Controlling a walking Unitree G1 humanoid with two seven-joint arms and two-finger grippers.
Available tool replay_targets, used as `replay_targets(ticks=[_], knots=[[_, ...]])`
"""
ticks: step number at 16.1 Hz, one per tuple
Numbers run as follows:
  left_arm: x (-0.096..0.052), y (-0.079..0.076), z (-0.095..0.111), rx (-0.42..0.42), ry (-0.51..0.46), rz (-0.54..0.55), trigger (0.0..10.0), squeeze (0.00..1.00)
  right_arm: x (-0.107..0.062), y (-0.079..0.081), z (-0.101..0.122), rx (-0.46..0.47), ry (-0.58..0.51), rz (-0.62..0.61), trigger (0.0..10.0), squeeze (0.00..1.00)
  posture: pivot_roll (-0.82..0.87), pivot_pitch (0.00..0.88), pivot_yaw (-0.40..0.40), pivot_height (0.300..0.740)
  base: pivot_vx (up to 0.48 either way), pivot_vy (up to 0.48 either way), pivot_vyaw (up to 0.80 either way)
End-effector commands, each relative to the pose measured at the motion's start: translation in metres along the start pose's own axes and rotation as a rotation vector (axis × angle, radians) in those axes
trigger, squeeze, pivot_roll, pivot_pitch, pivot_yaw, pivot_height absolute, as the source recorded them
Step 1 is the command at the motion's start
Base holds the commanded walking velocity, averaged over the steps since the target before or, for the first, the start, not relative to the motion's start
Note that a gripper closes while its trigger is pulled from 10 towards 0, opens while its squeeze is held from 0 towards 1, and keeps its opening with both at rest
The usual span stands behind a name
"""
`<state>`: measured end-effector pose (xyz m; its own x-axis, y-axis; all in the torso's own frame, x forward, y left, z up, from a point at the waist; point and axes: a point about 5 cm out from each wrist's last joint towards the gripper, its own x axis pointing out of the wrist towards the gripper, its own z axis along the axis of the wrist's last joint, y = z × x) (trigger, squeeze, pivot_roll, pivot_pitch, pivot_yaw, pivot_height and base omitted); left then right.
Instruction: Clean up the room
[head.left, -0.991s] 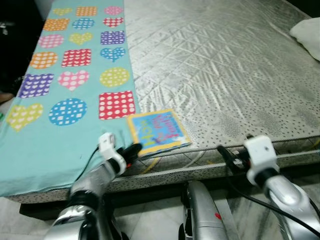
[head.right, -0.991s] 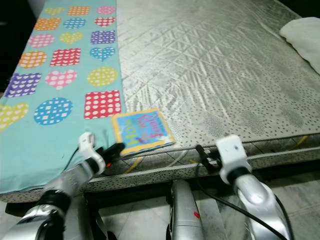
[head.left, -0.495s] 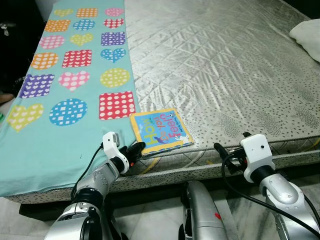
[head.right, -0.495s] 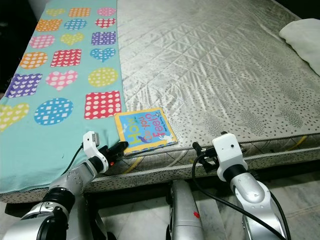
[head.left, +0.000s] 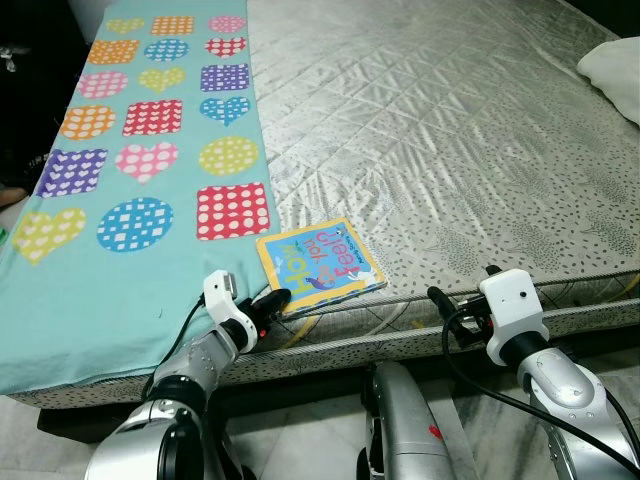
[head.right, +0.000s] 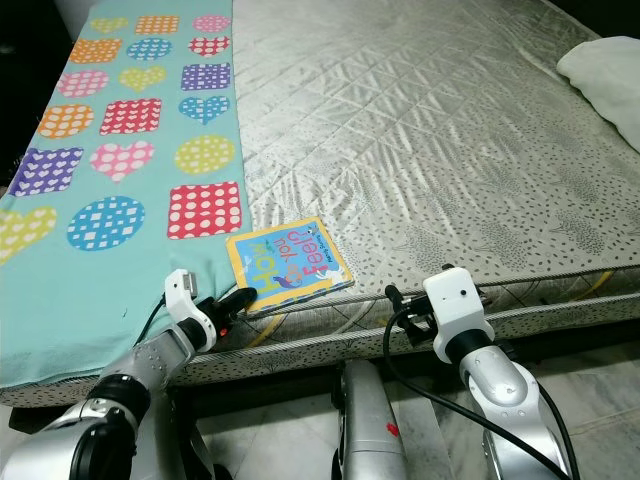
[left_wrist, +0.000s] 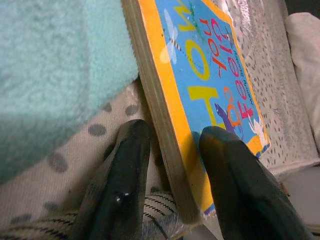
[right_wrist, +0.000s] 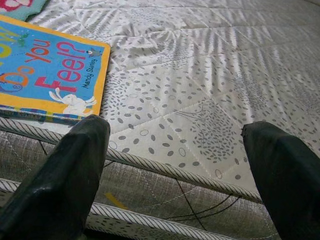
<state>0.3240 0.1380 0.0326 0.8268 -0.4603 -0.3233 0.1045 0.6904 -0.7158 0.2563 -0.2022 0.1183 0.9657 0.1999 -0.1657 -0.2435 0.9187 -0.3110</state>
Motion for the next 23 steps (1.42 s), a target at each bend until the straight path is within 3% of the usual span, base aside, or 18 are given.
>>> replay_targets(ticks=[1, 2, 3, 4, 5, 9, 11, 15, 16, 17, 23], knots=[[-0.002, 0.005, -0.002, 0.007, 0.018, 0.037, 10.0, 1.0, 0.0, 0.0, 0.0, -0.002, -0.002, -0.006, 10.0, 0.0, -0.31, 0.101, -0.009, 0.528, 0.0, 0.0, 0.0], [-0.002, 0.005, -0.002, 0.001, 0.018, 0.036, 10.0, 0.95, 0.0, 0.0, 0.0, -0.001, -0.003, -0.007, 10.0, 0.0, -0.31, 0.103, -0.008, 0.528, 0.0, 0.0, 0.0], [-0.001, 0.005, -0.003, -0.008, 0.017, 0.031, 10.0, 0.8, 0.0, 0.0, 0.0, -0.001, -0.003, -0.007, 10.0, 0.0, -0.32, 0.103, -0.008, 0.528, 0.0, 0.0, 0.0], [-0.001, 0.004, -0.005, -0.033, 0.019, 0.021, 10.0, 0.18, 0.0, 0.0, 0.0, -0.002, -0.003, -0.009, 10.0, 0.0, -0.32, 0.103, -0.006, 0.528, 0.0, 0.0, 0.0], [0.0, 0.003, -0.007, -0.053, 0.023, 0.018, 10.0, 0.0, 0.0, 0.0, 0.001, -0.002, -0.004, -0.01, 10.0, 0.0, -0.32, 0.103, -0.006, 0.528, 0.0, 0.0, 0.0], [0.003, -0.003, -0.016, -0.075, 0.066, -0.017, 10.0, 0.0, -0.001, 0.001, 0.001, -0.002, -0.006, -0.015, 10.0, 0.0, -0.34, 0.103, -0.002, 0.528, 0.0, 0.0, 0.0], [0.008, -0.012, -0.01, -0.081, 0.053, -0.07, 10.0, 0.0, -0.002, 0.001, 0.001, -0.002, -0.005, -0.018, 10.0, 0.0, -0.34, 0.103, -0.002, 0.528, 0.0, 0.0, 0.0], [0.014, -0.025, -0.007, -0.038, 0.075, -0.127, 10.0, 0.0, -0.003, 0.002, 0.001, 0.001, -0.004, -0.023, 10.0, 0.0, -0.34, 0.103, 0.006, 0.528, 0.0, 0.0, 0.0], [0.016, -0.029, -0.006, -0.035, 0.073, -0.147, 3.7, 0.0, -0.003, 0.002, 0.0, 0.003, -0.005, -0.025, 10.0, 0.0, -0.34, 0.102, 0.007, 0.528, 0.0, 0.0, 0.0], [0.017, -0.033, -0.006, -0.035, 0.076, -0.165, 0.0, 0.0, -0.003, 0.003, 0.001, 0.004, -0.005, -0.025, 10.0, 0.0, -0.34, 0.102, 0.007, 0.528, 0.0, 0.0, 0.0], [0.014, -0.026, -0.011, -0.066, 0.053, -0.148, 0.0, 0.0, -0.001, 0.002, 0.001, 0.011, -0.006, -0.033, 10.0, 0.0, -0.34, 0.096, 0.008, 0.528, 0.0, 0.0, 0.0]])
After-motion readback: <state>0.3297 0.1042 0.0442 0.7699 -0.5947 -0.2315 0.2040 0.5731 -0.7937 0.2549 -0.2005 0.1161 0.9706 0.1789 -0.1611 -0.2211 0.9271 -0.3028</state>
